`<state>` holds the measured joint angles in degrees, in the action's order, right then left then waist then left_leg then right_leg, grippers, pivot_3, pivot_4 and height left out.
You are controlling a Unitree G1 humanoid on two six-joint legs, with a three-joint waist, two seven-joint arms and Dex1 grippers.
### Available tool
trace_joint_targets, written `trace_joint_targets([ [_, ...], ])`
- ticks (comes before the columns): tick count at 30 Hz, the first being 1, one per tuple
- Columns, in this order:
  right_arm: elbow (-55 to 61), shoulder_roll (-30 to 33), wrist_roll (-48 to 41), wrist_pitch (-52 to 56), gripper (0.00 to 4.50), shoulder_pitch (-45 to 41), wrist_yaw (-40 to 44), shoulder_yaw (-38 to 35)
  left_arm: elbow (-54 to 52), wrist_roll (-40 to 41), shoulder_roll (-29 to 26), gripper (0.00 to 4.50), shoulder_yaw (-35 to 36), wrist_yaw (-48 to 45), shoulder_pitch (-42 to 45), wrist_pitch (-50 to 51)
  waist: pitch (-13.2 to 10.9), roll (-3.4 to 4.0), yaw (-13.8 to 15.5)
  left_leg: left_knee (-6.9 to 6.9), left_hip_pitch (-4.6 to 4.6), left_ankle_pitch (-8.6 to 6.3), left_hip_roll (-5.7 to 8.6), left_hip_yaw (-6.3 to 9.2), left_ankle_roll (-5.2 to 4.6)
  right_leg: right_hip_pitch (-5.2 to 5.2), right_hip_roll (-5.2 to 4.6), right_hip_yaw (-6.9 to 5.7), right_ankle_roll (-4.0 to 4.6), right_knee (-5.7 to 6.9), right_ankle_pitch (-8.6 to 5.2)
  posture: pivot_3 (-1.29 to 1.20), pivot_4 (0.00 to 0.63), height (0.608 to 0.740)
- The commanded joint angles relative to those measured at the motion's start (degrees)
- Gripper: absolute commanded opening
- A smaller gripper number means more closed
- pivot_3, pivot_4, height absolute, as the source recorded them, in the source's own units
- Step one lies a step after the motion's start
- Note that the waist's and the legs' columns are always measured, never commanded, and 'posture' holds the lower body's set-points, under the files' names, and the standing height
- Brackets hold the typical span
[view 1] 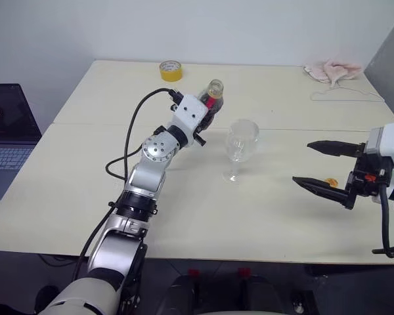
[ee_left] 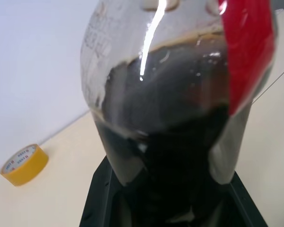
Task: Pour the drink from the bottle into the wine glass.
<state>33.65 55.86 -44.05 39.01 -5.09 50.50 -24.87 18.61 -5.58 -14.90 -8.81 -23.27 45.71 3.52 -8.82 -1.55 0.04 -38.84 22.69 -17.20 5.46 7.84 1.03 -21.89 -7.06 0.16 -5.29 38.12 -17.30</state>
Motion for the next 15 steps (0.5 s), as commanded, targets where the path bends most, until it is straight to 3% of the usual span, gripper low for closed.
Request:
trace_joint_targets([
  [1,1.96,-0.33,-0.75,-0.31,4.50,0.16,-0.88,-0.78,-1.92,-1.64,-0.42,0.94,-0.89,-0.18,3.18,-3.17,0.00,0.00,0.00,-0.01,0.01,0.00,0.00,0.00,0.00,0.00,0.00,-0.01,0.00,0.00,0.00,0.00,0.150,0.740],
  [15,2.50,-0.98,-0.63,-0.63,4.50,1.33,-2.13,-1.33,1.46,-9.14,-2.97,0.94,-4.02,0.95,5.98,-11.09,0.00,0.00,-0.07,-0.03,0.08,0.00,0.02,0.00,0.00,-0.08,-0.01,-0.02,0.00,0.05,0.00,0.00,0.150,0.740],
])
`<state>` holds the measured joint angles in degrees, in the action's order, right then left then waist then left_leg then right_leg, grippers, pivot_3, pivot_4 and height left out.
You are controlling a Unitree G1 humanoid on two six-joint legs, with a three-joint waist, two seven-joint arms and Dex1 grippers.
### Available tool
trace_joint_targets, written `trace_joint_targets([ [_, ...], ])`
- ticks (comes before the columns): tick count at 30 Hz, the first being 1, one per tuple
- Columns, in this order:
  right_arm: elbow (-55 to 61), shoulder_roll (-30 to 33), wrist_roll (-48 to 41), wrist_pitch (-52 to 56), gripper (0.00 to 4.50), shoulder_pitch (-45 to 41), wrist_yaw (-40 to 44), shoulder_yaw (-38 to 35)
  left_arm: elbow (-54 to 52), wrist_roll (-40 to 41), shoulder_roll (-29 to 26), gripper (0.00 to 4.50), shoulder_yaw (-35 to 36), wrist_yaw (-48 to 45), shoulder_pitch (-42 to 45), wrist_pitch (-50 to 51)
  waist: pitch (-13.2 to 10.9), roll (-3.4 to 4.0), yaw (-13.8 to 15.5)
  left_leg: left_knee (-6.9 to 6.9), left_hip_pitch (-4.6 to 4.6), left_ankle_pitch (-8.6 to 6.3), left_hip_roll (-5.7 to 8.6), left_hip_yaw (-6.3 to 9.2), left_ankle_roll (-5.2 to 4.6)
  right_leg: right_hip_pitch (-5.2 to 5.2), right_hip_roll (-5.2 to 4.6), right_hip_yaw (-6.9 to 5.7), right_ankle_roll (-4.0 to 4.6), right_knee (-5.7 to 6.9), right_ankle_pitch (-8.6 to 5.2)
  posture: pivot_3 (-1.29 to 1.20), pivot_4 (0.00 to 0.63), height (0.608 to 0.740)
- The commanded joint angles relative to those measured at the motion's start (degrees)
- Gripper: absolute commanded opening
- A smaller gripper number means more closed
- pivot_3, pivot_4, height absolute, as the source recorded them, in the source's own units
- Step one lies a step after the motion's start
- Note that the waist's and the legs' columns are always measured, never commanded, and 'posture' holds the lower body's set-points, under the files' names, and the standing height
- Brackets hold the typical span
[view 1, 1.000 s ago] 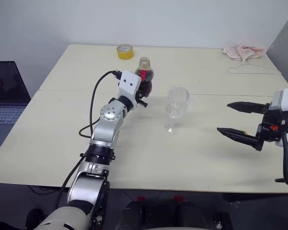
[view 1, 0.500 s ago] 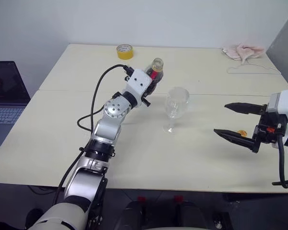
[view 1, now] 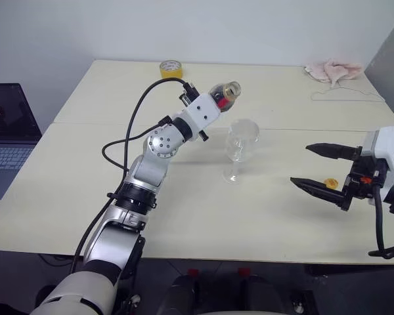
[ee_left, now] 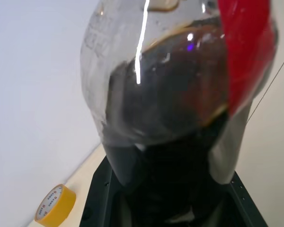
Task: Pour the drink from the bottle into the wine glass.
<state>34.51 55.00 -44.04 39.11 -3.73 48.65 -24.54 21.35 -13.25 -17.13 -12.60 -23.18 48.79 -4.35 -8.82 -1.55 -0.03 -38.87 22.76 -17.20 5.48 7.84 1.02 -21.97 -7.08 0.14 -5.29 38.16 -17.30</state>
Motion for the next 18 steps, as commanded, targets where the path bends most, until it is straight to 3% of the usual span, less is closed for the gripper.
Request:
trace_joint_targets([
  [1,1.64,-0.12,-0.65,-0.74,4.50,0.03,-0.35,-1.66,-1.15,-1.93,-0.91,0.94,-0.34,1.04,2.99,-3.81,0.00,0.00,0.00,0.00,0.01,0.00,0.00,0.00,0.00,-0.01,0.00,0.00,0.00,0.01,0.00,0.00,0.150,0.740],
  [18,1.48,-0.02,-0.31,-0.90,4.50,1.09,-0.48,-2.43,0.68,-7.83,-3.13,0.94,-1.27,3.37,3.49,-10.60,0.00,0.00,-0.06,-0.04,0.05,0.00,0.01,-0.01,0.00,-0.08,0.00,0.00,0.00,0.10,0.00,0.00,0.150,0.740],
])
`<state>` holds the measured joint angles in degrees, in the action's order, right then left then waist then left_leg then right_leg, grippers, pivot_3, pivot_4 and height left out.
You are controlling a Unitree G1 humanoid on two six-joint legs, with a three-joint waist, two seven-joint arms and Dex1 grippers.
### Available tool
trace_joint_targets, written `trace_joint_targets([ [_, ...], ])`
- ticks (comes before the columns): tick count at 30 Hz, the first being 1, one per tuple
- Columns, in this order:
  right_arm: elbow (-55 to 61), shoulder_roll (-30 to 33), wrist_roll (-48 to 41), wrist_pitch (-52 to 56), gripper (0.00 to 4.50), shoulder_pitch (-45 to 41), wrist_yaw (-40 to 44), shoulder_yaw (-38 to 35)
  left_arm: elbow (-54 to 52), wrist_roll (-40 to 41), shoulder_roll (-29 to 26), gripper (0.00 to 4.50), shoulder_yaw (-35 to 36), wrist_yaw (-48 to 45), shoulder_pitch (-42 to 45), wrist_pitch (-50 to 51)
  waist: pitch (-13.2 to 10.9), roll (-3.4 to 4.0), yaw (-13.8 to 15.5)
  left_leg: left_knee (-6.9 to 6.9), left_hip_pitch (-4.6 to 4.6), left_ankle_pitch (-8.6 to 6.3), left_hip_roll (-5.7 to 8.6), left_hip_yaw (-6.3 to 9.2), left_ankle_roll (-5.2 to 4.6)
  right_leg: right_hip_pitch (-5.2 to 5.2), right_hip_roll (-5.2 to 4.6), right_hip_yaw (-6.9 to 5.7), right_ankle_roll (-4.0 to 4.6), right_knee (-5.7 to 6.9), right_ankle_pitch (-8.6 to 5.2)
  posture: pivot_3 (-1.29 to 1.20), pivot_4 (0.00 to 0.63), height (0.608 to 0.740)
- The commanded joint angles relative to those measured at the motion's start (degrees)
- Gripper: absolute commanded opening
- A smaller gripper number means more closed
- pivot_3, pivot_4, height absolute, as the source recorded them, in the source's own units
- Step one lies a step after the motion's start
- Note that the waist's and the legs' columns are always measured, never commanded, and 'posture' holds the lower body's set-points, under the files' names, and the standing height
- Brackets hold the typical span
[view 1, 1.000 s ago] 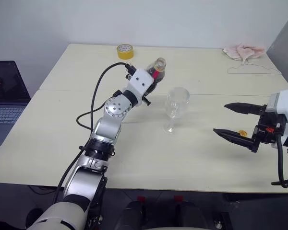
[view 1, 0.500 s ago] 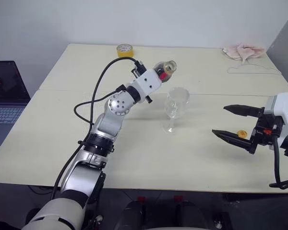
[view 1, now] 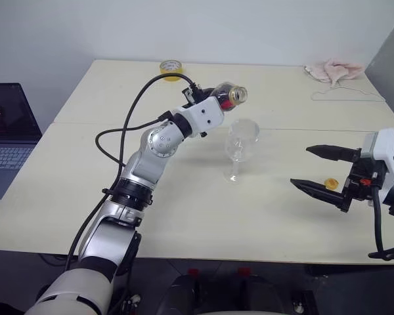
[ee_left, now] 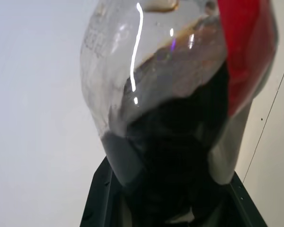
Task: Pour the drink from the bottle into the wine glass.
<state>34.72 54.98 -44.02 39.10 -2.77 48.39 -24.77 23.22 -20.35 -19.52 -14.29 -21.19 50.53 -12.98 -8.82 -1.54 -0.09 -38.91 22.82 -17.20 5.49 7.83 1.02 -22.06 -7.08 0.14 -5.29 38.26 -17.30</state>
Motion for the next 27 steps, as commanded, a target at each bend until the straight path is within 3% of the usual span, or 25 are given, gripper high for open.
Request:
trace_joint_targets([
  [1,1.25,0.00,-0.28,-0.95,4.50,0.17,-0.22,-2.18,-1.07,-1.03,-0.98,0.94,0.34,1.48,1.81,-2.33,0.00,0.00,-0.01,0.00,0.00,0.00,0.00,0.00,0.00,-0.01,0.00,0.00,0.00,0.03,0.00,0.00,0.150,0.740],
  [27,1.12,0.02,0.04,-1.60,4.50,0.53,-0.74,-2.19,3.24,-8.03,-4.93,0.94,-0.68,4.79,4.46,-7.97,0.00,0.00,-0.03,-0.07,0.02,0.00,0.02,-0.07,0.00,-0.21,-0.01,0.10,0.00,0.40,0.00,0.00,0.150,0.740],
])
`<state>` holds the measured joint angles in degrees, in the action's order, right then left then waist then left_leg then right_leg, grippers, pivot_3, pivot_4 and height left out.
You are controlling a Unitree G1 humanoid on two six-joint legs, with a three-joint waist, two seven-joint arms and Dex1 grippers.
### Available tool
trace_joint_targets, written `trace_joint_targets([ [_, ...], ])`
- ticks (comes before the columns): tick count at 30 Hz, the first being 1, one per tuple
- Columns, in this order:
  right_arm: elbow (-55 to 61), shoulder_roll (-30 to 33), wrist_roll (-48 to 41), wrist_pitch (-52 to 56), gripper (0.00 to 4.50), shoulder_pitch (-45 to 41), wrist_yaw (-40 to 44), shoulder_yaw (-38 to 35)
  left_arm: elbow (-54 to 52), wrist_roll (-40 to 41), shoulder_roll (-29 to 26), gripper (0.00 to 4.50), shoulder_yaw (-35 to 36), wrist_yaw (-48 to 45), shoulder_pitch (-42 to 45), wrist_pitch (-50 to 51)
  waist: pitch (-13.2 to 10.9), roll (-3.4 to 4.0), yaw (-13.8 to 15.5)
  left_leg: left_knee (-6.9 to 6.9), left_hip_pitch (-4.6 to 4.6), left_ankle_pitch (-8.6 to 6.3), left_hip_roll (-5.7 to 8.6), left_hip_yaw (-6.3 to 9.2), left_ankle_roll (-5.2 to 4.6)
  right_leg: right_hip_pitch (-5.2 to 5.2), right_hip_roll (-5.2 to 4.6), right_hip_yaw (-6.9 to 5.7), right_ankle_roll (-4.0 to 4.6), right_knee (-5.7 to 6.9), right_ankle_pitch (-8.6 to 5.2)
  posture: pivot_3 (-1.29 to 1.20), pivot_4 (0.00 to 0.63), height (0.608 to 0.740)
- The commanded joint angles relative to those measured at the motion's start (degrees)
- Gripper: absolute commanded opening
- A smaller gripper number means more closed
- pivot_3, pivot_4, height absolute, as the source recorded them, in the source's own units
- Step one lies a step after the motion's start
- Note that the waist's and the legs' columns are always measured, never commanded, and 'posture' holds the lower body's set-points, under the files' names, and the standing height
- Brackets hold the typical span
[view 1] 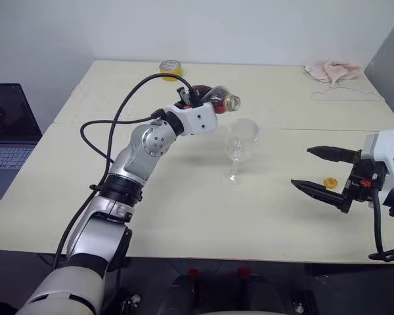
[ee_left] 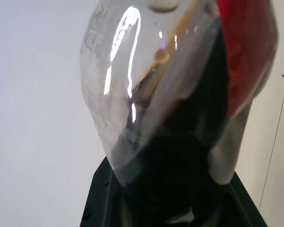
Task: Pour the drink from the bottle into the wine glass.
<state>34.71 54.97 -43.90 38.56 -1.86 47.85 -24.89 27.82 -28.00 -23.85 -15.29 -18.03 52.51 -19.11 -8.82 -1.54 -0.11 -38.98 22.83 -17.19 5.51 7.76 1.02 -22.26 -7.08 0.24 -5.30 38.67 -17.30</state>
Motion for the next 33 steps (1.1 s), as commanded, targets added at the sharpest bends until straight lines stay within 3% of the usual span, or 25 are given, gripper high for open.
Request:
trace_joint_targets([
  [1,1.10,0.04,-0.08,-1.09,4.50,-0.43,-0.24,-2.01,-1.18,-0.46,-0.63,0.94,0.25,1.71,2.56,-2.02,0.00,0.00,0.00,0.00,0.00,0.00,0.00,0.00,0.00,0.00,0.00,0.00,0.00,0.00,0.00,0.00,0.150,0.740],
  [33,1.54,0.12,-1.01,-0.80,4.50,-2.51,-0.99,-1.94,3.49,-5.06,-2.67,0.94,-1.91,5.01,5.03,-7.11,0.00,0.00,-0.03,-0.01,0.00,0.00,0.00,-0.02,0.00,-0.04,0.00,0.02,0.00,0.09,0.00,0.00,0.150,0.740],
])
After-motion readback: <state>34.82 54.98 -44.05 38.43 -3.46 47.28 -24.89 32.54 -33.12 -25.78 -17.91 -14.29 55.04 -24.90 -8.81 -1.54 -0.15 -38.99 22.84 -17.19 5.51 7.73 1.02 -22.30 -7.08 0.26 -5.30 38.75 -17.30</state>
